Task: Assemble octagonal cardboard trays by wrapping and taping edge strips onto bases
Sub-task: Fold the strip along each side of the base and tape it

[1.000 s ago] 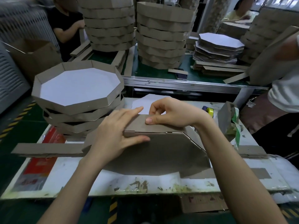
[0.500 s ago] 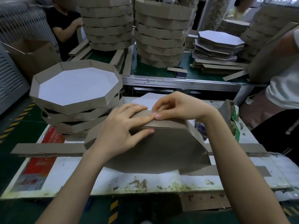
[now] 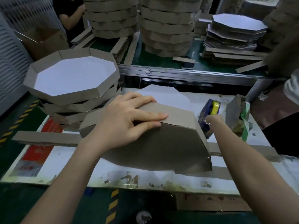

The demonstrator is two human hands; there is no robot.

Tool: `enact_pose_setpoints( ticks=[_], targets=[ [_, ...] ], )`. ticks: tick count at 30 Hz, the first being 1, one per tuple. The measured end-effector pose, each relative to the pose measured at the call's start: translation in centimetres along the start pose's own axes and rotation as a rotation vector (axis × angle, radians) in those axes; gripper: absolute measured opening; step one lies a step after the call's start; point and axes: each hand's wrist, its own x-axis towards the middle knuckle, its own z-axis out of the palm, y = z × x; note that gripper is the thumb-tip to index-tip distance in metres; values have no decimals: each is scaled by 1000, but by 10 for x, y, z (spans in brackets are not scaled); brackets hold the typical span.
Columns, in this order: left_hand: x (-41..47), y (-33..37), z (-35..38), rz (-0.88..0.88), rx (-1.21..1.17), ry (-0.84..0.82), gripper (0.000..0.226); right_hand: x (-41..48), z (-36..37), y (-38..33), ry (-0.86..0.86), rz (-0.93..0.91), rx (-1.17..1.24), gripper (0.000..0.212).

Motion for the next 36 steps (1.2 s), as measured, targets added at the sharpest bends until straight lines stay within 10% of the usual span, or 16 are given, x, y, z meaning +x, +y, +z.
enact_pose_setpoints(
  ticks=[36],
  targets=[
    [23,0,15,-32,58,74,27,-1,17,50,162,202,864,11]
  ],
)
